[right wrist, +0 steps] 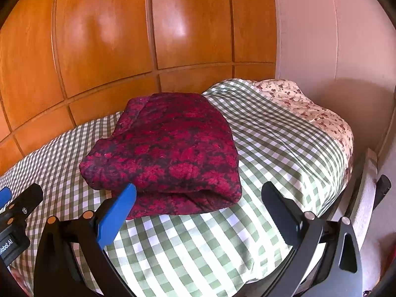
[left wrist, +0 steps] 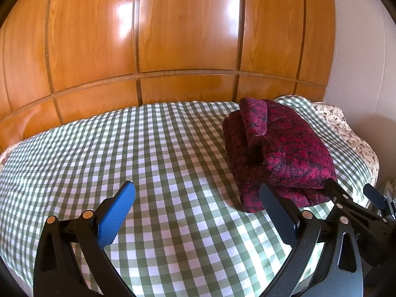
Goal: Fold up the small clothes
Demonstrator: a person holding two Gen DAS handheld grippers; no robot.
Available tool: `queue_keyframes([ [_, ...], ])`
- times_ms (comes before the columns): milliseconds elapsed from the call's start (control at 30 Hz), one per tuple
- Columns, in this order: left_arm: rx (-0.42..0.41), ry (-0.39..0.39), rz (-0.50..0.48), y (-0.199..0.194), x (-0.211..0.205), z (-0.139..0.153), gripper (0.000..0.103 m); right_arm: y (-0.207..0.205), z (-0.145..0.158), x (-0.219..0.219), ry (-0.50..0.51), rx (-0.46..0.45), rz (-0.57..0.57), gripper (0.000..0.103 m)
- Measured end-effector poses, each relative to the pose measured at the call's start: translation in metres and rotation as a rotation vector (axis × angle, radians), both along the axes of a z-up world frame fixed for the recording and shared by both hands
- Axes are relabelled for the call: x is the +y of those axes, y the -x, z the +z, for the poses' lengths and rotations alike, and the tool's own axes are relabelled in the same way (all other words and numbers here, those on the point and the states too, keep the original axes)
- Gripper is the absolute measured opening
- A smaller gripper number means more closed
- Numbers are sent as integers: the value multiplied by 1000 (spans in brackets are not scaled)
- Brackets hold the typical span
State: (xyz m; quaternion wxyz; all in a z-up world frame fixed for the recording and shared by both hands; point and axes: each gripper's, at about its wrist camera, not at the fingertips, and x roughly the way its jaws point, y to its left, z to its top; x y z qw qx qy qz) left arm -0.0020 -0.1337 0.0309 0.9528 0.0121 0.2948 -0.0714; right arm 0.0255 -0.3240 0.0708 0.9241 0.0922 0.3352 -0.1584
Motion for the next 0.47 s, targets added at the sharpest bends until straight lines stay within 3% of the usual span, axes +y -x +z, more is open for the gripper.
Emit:
queue_keyframes([
  [167,19,-19,7,-6,0,-6,99,-2,-5,-3,-3,13,-2,101],
  [300,64,10,4,-16,4,-15,99,-4,-2,-13,-15,1,-4,101],
  [467,128,17,38,-34,13,-35,99,-20,6,-71,-82,-9,-106,101],
])
